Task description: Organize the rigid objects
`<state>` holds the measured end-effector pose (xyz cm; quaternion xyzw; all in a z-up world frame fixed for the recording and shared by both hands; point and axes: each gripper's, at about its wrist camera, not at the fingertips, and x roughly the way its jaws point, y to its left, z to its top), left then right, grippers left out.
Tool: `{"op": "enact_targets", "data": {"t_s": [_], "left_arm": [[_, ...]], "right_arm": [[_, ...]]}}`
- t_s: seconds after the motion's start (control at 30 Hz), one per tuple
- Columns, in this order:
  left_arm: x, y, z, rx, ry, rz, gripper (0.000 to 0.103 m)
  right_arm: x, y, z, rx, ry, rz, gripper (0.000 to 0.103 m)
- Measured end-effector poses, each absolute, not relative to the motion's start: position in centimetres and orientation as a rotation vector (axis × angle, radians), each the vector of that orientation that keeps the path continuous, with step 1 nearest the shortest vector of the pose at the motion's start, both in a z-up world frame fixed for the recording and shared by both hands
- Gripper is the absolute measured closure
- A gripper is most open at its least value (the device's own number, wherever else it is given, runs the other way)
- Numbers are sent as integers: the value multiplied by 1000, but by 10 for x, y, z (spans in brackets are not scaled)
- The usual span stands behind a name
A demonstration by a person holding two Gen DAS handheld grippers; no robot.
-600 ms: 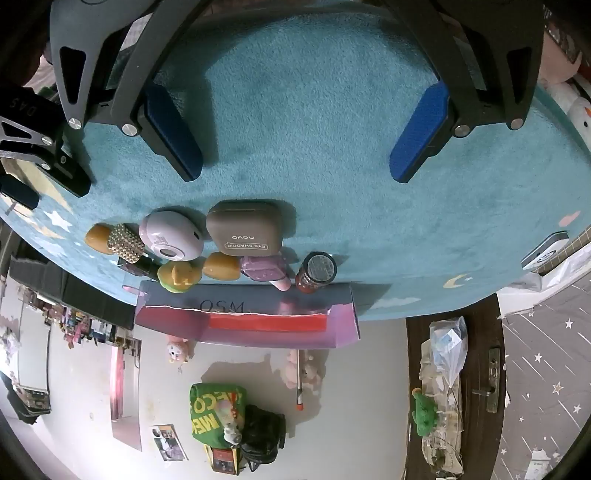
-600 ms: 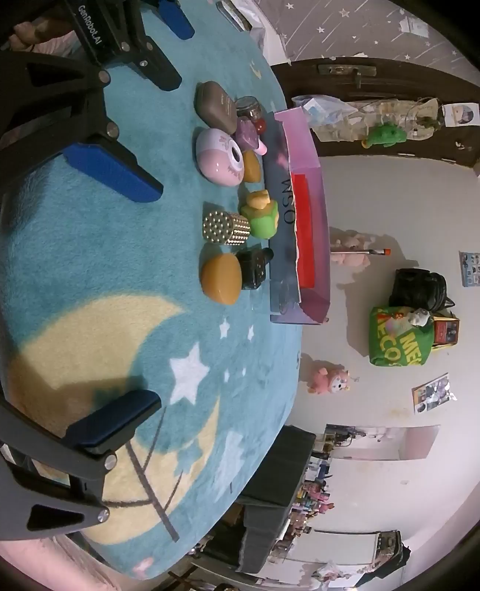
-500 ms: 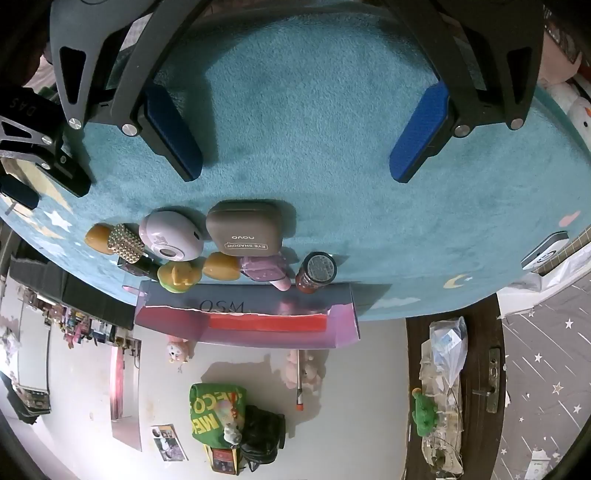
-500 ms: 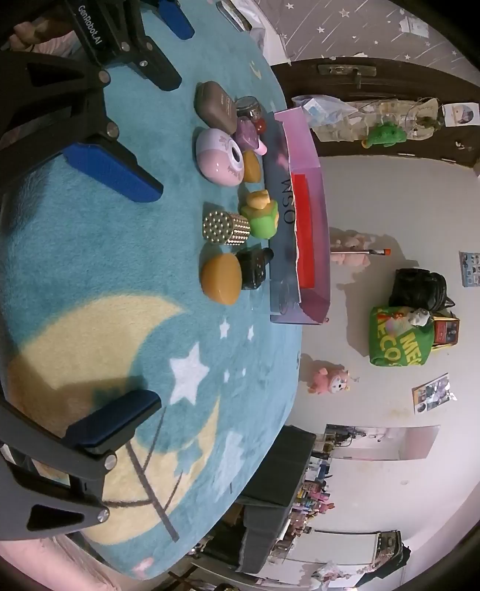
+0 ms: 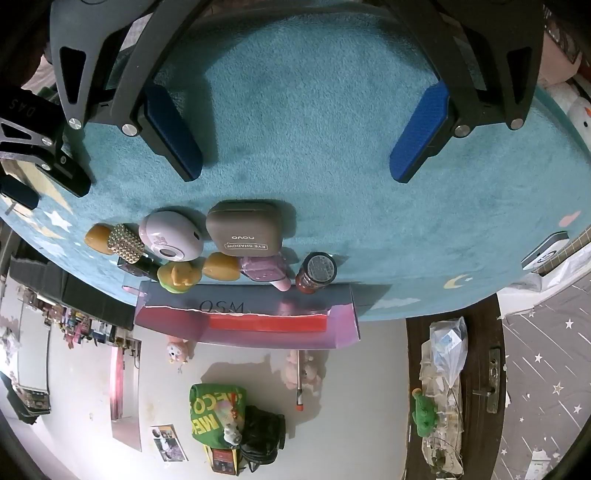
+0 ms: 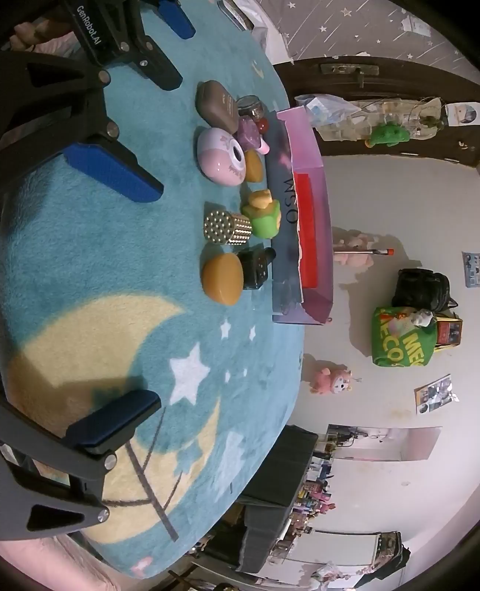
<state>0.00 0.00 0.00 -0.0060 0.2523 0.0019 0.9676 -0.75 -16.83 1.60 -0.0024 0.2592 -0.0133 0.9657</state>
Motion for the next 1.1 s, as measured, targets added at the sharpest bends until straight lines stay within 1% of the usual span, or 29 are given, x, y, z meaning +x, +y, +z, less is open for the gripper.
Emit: {"op": "enact_targets", "data": {"t_s": [1.1], "left_arm": [[0, 0, 0, -13, 511, 4, 0]], "right_arm": [[-6, -168, 15, -5, 528, -27, 0]]}}
